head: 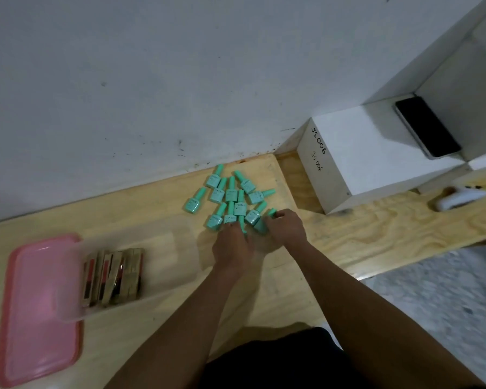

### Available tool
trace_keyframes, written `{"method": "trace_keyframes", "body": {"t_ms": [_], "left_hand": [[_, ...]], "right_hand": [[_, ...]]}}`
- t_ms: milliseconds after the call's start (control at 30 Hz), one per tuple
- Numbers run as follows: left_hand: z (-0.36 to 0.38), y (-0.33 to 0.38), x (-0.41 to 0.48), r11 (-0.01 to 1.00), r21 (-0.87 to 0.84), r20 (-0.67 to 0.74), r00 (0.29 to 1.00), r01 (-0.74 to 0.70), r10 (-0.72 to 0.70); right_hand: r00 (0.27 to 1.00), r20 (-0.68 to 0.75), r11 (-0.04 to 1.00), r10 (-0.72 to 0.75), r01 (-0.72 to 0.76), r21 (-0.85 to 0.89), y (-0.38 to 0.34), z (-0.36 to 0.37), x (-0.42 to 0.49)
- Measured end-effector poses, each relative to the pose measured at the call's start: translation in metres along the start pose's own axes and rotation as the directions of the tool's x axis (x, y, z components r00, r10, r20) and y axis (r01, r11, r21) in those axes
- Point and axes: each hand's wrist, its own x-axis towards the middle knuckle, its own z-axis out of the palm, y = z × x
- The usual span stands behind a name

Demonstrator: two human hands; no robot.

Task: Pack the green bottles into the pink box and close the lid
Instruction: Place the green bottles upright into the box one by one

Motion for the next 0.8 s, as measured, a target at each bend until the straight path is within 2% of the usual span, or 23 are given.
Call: {"method": "trace_keyframes", "body": {"t_ms": [100, 300, 433, 533, 667, 800], "left_hand": [[0.003, 0.005, 0.007, 0.998, -0.005, -0.069, 0.996, 0.060, -0.060], [0.008, 0.015, 0.014, 0.987, -0.010, -0.119, 0.980, 0.159, -0.159], [0.009, 0.015, 0.017, 0.979, -0.054, -0.078, 0.977, 0.196, -0.200], [0.005, 0.012, 0.016, 0.963, -0.171, 0.003, 0.978, 0.207, -0.210], [-0.006, 0.004, 0.016, 0.911, -0.389, 0.099, 0.989, 0.137, -0.107], [-0.021, 0.002, 0.011, 0.850, -0.517, 0.154, 0.988, 0.103, -0.026]], "right_hand": [[1.000, 0.022, 1.000, 0.009, -0.009, 0.011, -0.003, 0.003, 0.005], [0.993, 0.081, 0.992, 0.081, -0.088, 0.088, -0.004, 0.003, 0.013], [0.996, 0.053, 0.992, 0.069, -0.074, 0.107, -0.003, 0.004, 0.009], [0.999, 0.015, 0.987, 0.047, -0.048, 0.156, 0.003, 0.001, 0.004], [1.000, 0.008, 0.962, 0.028, -0.029, 0.272, 0.012, -0.002, -0.002], [0.999, 0.030, 0.904, 0.017, -0.028, 0.427, 0.019, -0.007, -0.009]]}}
